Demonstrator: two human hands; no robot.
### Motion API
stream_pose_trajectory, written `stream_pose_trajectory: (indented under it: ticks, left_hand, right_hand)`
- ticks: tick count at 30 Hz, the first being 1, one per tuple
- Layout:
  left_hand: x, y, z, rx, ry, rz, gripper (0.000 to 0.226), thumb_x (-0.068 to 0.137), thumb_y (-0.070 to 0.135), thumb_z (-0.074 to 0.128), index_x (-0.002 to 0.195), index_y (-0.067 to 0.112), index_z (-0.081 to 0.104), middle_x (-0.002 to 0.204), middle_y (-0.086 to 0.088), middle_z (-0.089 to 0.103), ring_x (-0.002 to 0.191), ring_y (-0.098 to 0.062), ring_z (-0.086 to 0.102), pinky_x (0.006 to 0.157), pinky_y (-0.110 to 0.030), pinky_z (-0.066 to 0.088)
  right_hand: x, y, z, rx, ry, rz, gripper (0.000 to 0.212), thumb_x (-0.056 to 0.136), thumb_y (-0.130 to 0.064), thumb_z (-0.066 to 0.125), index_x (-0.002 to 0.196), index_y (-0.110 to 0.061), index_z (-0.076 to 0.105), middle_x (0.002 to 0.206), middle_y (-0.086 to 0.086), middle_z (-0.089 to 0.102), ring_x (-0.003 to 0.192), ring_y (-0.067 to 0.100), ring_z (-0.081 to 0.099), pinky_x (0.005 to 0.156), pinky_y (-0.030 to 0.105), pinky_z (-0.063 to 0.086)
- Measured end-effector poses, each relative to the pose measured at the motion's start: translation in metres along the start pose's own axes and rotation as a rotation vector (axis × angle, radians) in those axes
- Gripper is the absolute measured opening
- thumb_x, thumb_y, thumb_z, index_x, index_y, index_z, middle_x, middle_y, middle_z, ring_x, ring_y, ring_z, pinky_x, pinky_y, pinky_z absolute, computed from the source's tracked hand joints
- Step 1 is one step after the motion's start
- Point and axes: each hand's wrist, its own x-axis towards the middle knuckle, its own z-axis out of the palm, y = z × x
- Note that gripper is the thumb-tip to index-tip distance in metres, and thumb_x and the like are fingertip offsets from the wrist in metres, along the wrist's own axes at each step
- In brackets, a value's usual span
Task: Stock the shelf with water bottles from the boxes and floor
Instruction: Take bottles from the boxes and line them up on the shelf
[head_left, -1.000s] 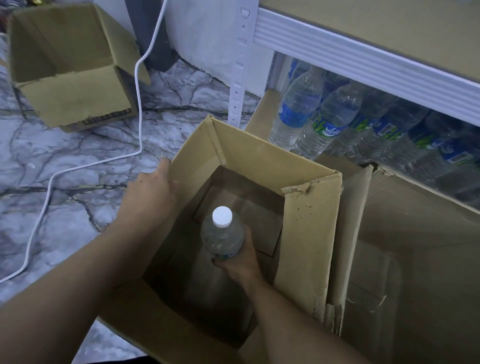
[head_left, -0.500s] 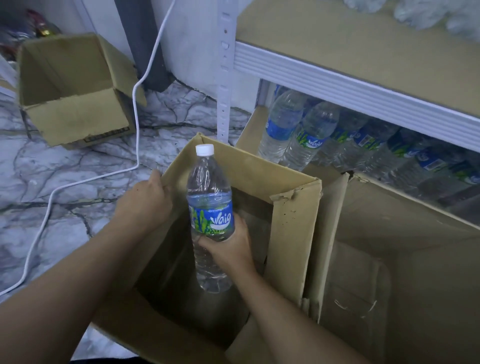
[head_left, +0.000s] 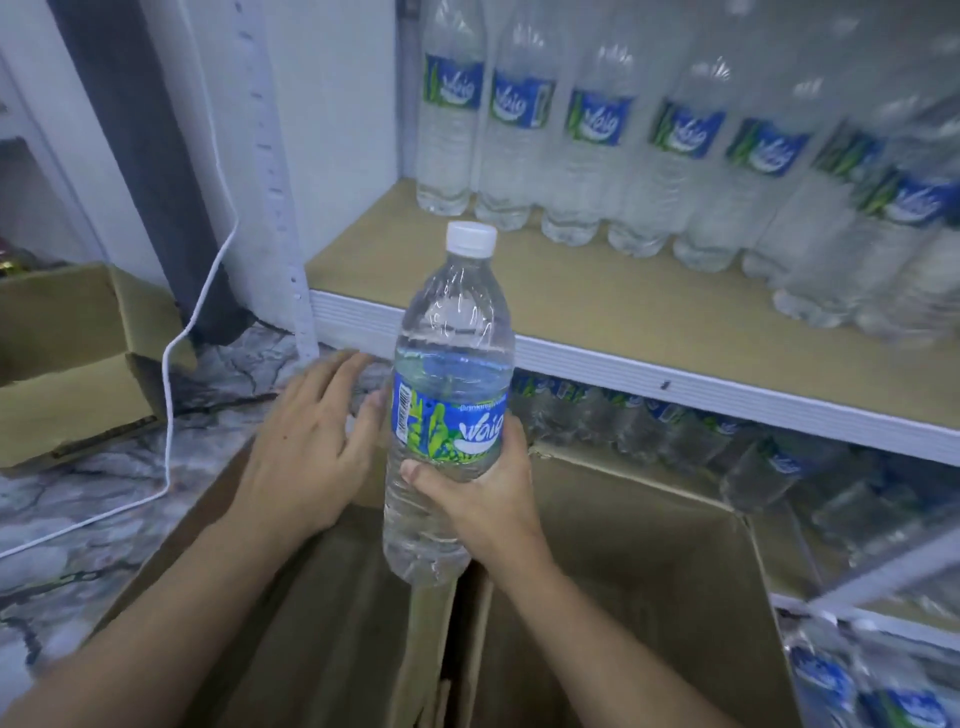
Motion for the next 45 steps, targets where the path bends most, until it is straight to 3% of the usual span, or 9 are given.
stream_pose_trajectory:
  ticks: [8, 14, 17, 21, 25, 30, 35, 41, 45]
  left_hand:
    - [0.09, 0.13, 0.026, -0.127, -0.005, 0.207, 0.063, 0.093, 0.053, 0.017, 0.141, 0.022, 0.043, 0.144, 0.003, 0.045, 0.135, -0.016, 0.037, 0.112, -0.038, 0.03]
    - [0.137, 0.201, 0.066, -0.168, -0.118, 0.231, 0.074, 0.086, 0.055, 0.011, 0.145, 0.021, 0.039, 0.147, 0.0, 0.04, 0.137, -0.017, 0.033, 0.113, -0.034, 0.023]
    - [0.158, 0.225, 0.094, -0.194, -0.191, 0.198, 0.066, 0.091, 0.051, 0.018, 0.146, 0.021, 0.038, 0.15, 0.0, 0.037, 0.14, -0.018, 0.03, 0.115, -0.037, 0.022]
    - [0.185, 0.248, 0.129, -0.123, -0.241, 0.194, 0.074, 0.083, 0.054, 0.019, 0.145, 0.021, 0.039, 0.15, -0.002, 0.038, 0.14, -0.02, 0.03, 0.113, -0.037, 0.022]
    - [0.201, 0.256, 0.163, 0.016, -0.297, 0.155, 0.056, 0.098, 0.044, 0.037, 0.148, 0.022, 0.029, 0.154, 0.001, 0.03, 0.144, -0.018, 0.022, 0.112, -0.037, 0.022]
    - [0.204, 0.237, 0.205, 0.136, -0.448, 0.091, 0.08, 0.092, 0.064, 0.026, 0.154, 0.015, 0.014, 0.161, -0.003, 0.012, 0.148, -0.022, 0.007, 0.119, -0.042, 0.013]
    - [0.197, 0.231, 0.225, 0.182, -0.362, 0.083, 0.108, 0.072, 0.082, 0.01, 0.152, 0.011, 0.018, 0.159, -0.002, 0.016, 0.146, -0.02, 0.009, 0.117, -0.042, 0.009]
    - [0.197, 0.229, 0.225, 0.23, -0.296, 0.119, 0.11, 0.067, 0.083, 0.004, 0.148, 0.014, 0.029, 0.156, 0.002, 0.024, 0.143, -0.017, 0.016, 0.115, -0.041, 0.013]
    - [0.197, 0.23, 0.225, 0.247, -0.274, 0.124, 0.11, 0.066, 0.083, 0.001, 0.146, 0.015, 0.032, 0.154, 0.003, 0.027, 0.142, -0.017, 0.019, 0.114, -0.04, 0.015]
  right_hand:
    - [0.063, -0.068, -0.133, -0.071, 0.194, -0.148, 0.07, 0.047, -0.042, 0.085, 0.11, -0.031, 0.056, 0.111, -0.002, 0.065, 0.098, 0.009, 0.067, 0.09, 0.035, 0.056]
    - [0.111, -0.101, -0.212, -0.153, 0.367, -0.216, 0.065, 0.05, -0.044, 0.086, 0.108, -0.033, 0.057, 0.112, -0.003, 0.063, 0.102, 0.008, 0.063, 0.095, 0.035, 0.052]
    - [0.139, -0.106, -0.242, -0.195, 0.444, -0.23, 0.065, 0.053, -0.042, 0.086, 0.109, -0.033, 0.054, 0.113, -0.005, 0.059, 0.104, 0.011, 0.06, 0.096, 0.036, 0.05]
    - [0.179, -0.105, -0.274, -0.234, 0.505, -0.221, 0.068, 0.061, -0.034, 0.089, 0.115, -0.028, 0.048, 0.117, -0.006, 0.048, 0.105, 0.007, 0.05, 0.092, 0.021, 0.038]
    - [0.218, -0.094, -0.292, -0.259, 0.594, -0.243, 0.076, 0.055, -0.036, 0.089, 0.121, -0.019, 0.054, 0.117, -0.001, 0.05, 0.105, 0.01, 0.052, 0.095, 0.025, 0.042]
    - [0.259, -0.079, -0.297, -0.255, 0.649, -0.227, 0.081, 0.058, -0.035, 0.089, 0.127, -0.016, 0.05, 0.117, -0.003, 0.044, 0.107, 0.011, 0.048, 0.095, 0.023, 0.038]
    - [0.293, -0.067, -0.292, -0.256, 0.723, -0.229, 0.08, 0.053, -0.036, 0.088, 0.121, -0.013, 0.052, 0.116, 0.003, 0.052, 0.111, 0.019, 0.049, 0.1, 0.033, 0.043]
    - [0.318, -0.061, -0.291, -0.239, 0.691, -0.167, 0.083, 0.059, -0.028, 0.091, 0.125, -0.009, 0.045, 0.123, 0.006, 0.045, 0.097, 0.006, 0.034, 0.076, 0.008, 0.025]
    - [0.323, -0.051, -0.284, -0.234, 0.676, -0.144, 0.084, 0.059, -0.025, 0.09, 0.126, -0.011, 0.043, 0.125, 0.007, 0.042, 0.093, 0.007, 0.035, 0.076, 0.008, 0.028]
